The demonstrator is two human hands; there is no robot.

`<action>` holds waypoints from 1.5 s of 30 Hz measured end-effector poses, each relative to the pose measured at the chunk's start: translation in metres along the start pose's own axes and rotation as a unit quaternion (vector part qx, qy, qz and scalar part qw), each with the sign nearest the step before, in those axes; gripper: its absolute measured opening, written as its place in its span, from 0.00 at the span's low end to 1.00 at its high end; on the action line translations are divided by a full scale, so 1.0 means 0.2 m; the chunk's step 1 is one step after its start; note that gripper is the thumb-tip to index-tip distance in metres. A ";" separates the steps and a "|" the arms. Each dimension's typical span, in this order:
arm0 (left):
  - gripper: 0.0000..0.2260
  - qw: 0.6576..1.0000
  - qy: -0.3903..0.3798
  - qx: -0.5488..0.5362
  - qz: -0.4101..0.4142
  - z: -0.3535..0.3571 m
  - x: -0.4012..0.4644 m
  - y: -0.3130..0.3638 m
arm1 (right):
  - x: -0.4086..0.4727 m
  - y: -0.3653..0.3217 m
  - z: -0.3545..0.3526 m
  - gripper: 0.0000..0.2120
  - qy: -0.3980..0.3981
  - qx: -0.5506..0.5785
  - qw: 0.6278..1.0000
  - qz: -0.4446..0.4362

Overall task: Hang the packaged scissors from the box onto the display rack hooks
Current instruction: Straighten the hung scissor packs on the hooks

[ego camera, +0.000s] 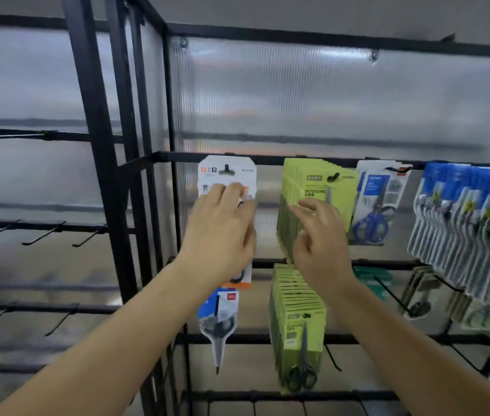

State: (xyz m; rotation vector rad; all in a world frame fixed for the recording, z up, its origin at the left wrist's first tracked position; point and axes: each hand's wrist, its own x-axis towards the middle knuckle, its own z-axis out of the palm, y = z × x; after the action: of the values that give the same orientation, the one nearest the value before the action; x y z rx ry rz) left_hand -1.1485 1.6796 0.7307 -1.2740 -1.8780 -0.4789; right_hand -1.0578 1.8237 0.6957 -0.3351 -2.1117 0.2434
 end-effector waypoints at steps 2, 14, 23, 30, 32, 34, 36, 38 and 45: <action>0.14 0.998 -0.022 -0.054 0.004 0.04 0.04 0.07 | -0.01 0.07 -0.03 0.21 0.043 0.035 0.998 0.040; 0.14 0.811 -0.117 -0.524 -0.231 0.29 0.47 0.36 | 0.41 0.29 -0.21 0.20 -0.100 0.315 0.889 0.317; 0.17 0.963 -0.190 -0.133 -0.138 0.36 0.22 0.27 | 0.11 0.41 -0.19 0.16 -0.073 0.150 0.952 0.257; 0.14 0.911 -0.380 -0.102 -0.127 0.59 -0.13 0.38 | -0.31 0.53 0.06 0.23 -0.207 0.132 0.879 0.410; 0.13 0.868 -0.448 -0.130 -0.167 0.68 -0.22 0.40 | -0.38 0.56 0.15 0.25 -0.260 0.148 0.819 0.489; 0.13 0.817 -0.504 -0.187 -0.210 0.76 -0.29 0.41 | -0.42 0.58 0.22 0.23 -0.275 0.176 0.762 0.559; 0.13 0.792 -0.512 -0.239 -0.231 0.82 -0.32 0.42 | -0.45 0.59 0.27 0.12 -0.267 0.218 0.717 0.606; 0.12 0.793 -0.495 -0.265 -0.235 0.84 -0.34 0.41 | -0.47 0.59 0.30 0.08 -0.243 0.234 0.720 0.606; 0.13 0.815 -0.516 -0.194 -0.180 0.83 -0.41 0.35 | -0.58 0.56 0.29 0.26 -0.250 0.253 0.794 0.493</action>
State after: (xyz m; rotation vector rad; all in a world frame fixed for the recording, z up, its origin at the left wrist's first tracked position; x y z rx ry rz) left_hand -1.1376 1.7743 0.5560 -1.6201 -3.1024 -0.3938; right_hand -1.0316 1.8879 0.5402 -1.1214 -2.0485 1.6291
